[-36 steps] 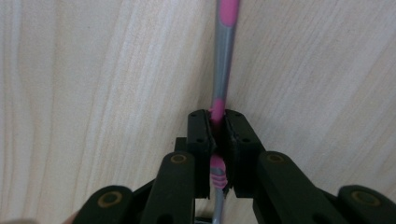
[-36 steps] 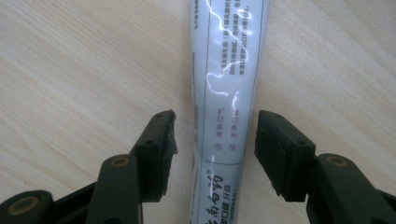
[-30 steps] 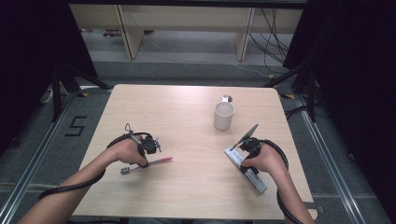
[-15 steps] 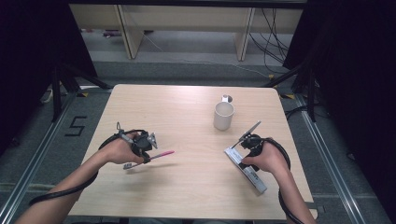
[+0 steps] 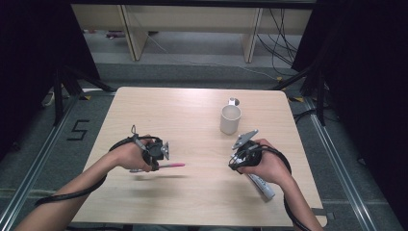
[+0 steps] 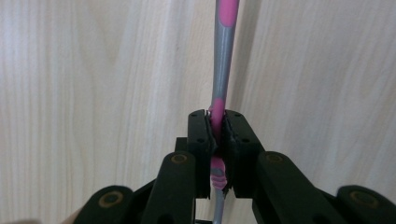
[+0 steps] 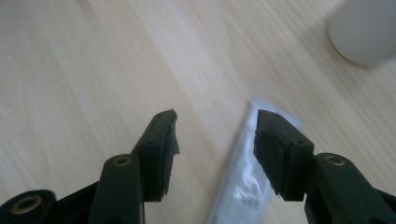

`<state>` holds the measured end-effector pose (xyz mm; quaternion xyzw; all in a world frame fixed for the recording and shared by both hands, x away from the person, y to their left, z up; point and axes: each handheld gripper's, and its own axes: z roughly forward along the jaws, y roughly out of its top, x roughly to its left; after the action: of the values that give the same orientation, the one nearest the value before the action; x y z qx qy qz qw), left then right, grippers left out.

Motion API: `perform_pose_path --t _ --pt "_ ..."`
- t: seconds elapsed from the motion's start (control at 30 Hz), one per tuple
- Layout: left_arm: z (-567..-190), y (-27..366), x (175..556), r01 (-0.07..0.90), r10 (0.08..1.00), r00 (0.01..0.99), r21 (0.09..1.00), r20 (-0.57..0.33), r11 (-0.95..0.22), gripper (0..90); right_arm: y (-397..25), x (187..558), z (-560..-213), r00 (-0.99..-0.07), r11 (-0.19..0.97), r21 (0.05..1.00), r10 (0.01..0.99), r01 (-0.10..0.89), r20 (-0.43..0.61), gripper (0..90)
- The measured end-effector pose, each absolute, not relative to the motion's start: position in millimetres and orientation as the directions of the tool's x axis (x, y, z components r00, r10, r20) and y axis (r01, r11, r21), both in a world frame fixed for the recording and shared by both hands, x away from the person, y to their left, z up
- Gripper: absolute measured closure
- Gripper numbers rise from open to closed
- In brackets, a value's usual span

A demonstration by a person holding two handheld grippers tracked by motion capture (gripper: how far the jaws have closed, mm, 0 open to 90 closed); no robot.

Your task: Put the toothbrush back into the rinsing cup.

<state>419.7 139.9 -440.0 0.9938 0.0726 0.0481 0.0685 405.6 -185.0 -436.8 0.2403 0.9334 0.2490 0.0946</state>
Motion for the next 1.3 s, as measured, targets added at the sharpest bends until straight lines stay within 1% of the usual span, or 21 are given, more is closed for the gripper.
perform_pose_path --t 0.07,0.1,0.2,0.33,0.4,0.47,0.5,0.6,0.63,0.7,0.8,0.83,0.87,0.9,1.03,1.07,1.13,1.17,1.2,1.23,1.3 --pt "-439.3 134.7 419.2 0.126 0.139 0.987 0.143 0.083 -0.982 81.5 -180.1 403.6 -439.0 -0.878 0.76 0.527 0.476 0.38 -0.054 50.8" --pt "-438.5 129.7 418.7 0.116 0.129 0.989 0.149 0.079 -0.982 81.5 -172.0 403.1 -441.0 -0.912 0.783 0.543 0.403 0.302 -0.074 51.9" --pt "-437.9 124.9 417.7 0.108 0.121 0.99 0.155 0.076 -0.982 81.5 -164.0 400.6 -442.2 -0.919 0.774 0.562 0.389 0.292 -0.06 52.8" --pt "-437.4 114.6 416.1 0.088 0.099 0.993 0.155 0.061 -0.984 81.5 -148.9 397.7 -442.4 -0.939 0.77 0.584 0.341 0.257 -0.035 53.5" --pt "-437.4 112.8 415.8 0.085 0.095 0.994 0.156 0.06 -0.984 81.5 -145.7 395.5 -443.1 -0.937 0.762 0.588 0.35 0.269 -0.025 53.6" --pt "-437.9 107.5 414.8 0.076 0.085 0.995 0.154 0.053 -0.985 81.5 -137.4 392.8 -444.8 -0.944 0.756 0.601 0.329 0.259 -0.008 53.9" --pt "-438.2 105.4 414.0 0.074 0.083 0.995 0.154 0.051 -0.985 81.4 -134.9 393.4 -445.0 -0.951 0.761 0.604 0.307 0.236 -0.015 54.0" --pt "-438.2 101.0 413.1 0.061 0.07 0.996 0.155 0.051 -0.986 81.5 -129.2 391.9 -446.1 -0.956 0.757 0.612 0.293 0.228 -0.006 54.3" --pt "-438.6 98.9 411.7 0.063 0.071 0.996 0.162 0.045 -0.985 81.5 -126.6 393.6 -446.9 -0.965 0.76 0.621 0.262 0.193 -0.021 54.4" --pt "-437.4 94.8 411.3 0.046 0.054 0.998 0.163 0.043 -0.986 81.5 -121.3 391.2 -448.0 -0.964 0.754 0.623 0.267 0.209 -0.001 54.8" --pt "-435.6 89.7 409.9 0.034 0.041 0.998 0.172 0.04 -0.984 81.5 -114.8 390.7 -450.6 -0.968 0.752 0.629 0.249 0.198 0.006 55.8" --pt "-435.4 88.4 409.3 0.033 0.04 0.998 0.175 0.039 -0.984 81.5 -113.3 392.3 -451.8 -0.973 0.753 0.634 0.229 0.176 -0.001 56.4" --pt "-435.4 87.1 408.2 0.036 0.043 0.998 0.178 0.034 -0.983 81.5 -112.3 391.0 -452.5 -0.97 0.751 0.631 0.244 0.195 0.009 57.5" --pt "-434.6 85.2 407.8 0.023 0.03 0.999 0.173 0.039 -0.985 81.5 -110.5 392.6 -454.9 -0.975 0.751 0.638 0.222 0.17 -0.001 59.8" --pt "-434.2 83.1 407.2 0.017 0.024 0.999 0.177 0.037 -0.984 81.4 -110.0 391.0 -456.3 -0.974 0.745 0.641 0.228 0.183 0.012 63.1" --pt "-434.2 82.5 406.9 0.016 0.023 0.999 0.179 0.037 -0.984 81.5 -109.7 391.6 -456.8 -0.976 0.744 0.646 0.218 0.167 0.002 63.8" --pt "-433.3 80.6 406.0 0.011 0.017 0.999 0.183 0.03 -0.983 81.5 -108.8 389.9 -458.0 -0.974 0.743 0.642 0.228 0.186 0.019 65.9" --pt "-433.4 80.0 405.0 0.018 0.023 0.999 0.194 0.027 -0.981 81.5 -108.3 392.1 -458.5 -0.979 0.746 0.648 0.204 0.151 -0.007 66.5" --pt "-433.4 80.0 405.0 0.018 0.023 0.999 0.194 0.027 -0.981 81.5 -108.3 392.1 -458.5 -0.979 0.746 0.648 0.204 0.151 -0.007 66.5" --pt "-432.8 79.4 405.1 0.012 0.018 0.999 0.191 0.031 -0.982 81.5 -108.2 390.0 -458.9 -0.974 0.744 0.643 0.224 0.182 0.015 67.3" --pt "-431.7 78.6 404.8 0.009 0.015 0.999 0.191 0.031 -0.982 81.5 -107.4 389.7 -459.8 -0.976 0.745 0.642 0.217 0.18 0.021 68.8"
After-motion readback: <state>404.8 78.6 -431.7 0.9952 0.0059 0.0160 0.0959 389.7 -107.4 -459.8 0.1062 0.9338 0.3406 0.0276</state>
